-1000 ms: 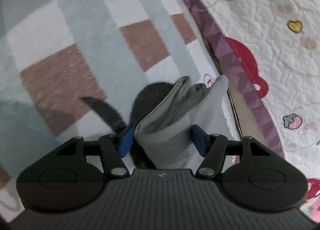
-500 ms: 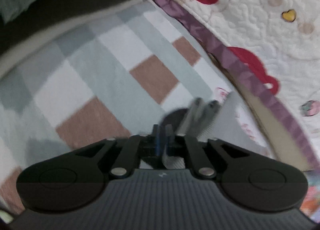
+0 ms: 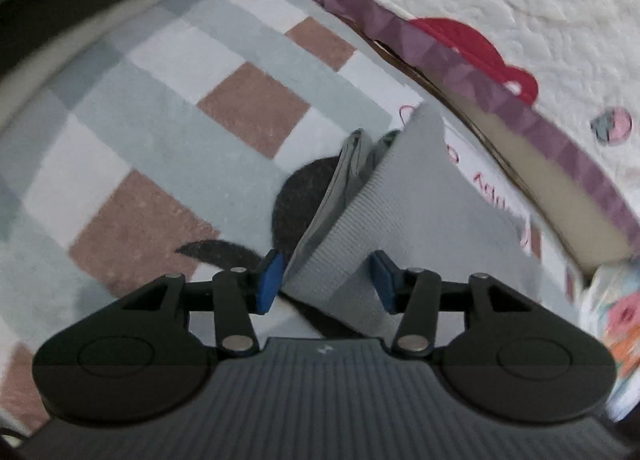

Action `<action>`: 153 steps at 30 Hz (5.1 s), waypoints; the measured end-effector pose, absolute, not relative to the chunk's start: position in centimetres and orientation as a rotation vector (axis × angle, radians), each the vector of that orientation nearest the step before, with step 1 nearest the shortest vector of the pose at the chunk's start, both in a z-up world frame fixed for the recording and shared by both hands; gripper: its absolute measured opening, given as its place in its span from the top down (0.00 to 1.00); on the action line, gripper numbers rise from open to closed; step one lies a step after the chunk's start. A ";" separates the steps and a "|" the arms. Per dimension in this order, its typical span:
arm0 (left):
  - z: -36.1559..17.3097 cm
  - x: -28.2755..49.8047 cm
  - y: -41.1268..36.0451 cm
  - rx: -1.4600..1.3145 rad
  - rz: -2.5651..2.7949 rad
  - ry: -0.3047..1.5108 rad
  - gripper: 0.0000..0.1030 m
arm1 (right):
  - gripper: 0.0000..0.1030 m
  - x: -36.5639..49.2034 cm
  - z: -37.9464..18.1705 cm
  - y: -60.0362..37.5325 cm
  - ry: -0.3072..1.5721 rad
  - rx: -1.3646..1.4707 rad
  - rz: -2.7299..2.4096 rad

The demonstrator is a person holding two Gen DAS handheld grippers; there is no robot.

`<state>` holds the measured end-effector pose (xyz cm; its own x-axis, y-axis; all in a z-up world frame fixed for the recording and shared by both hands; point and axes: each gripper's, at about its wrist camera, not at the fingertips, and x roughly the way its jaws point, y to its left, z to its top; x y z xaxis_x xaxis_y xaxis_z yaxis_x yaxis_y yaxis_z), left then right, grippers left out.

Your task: Fold clothes

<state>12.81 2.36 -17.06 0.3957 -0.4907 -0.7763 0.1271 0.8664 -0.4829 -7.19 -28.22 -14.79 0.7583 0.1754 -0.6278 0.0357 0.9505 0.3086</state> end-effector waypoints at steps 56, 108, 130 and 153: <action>-19.5 15.8 4.5 -0.712 -0.517 1.180 0.55 | 0.69 -6.8 -21.6 -27.7 0.516 1.257 -0.315; -17.1 14.5 -4.7 -0.287 -0.723 1.051 0.74 | 0.57 -4.1 -20.2 -37.0 0.572 0.913 -0.277; -18.3 16.3 -4.8 -0.237 -0.697 1.069 0.16 | 0.45 -3.9 -22.0 -38.2 0.553 1.084 -0.285; -17.4 12.1 -7.7 -0.182 -0.868 0.914 0.74 | 0.66 -1.6 -16.9 -36.6 0.590 0.676 -0.191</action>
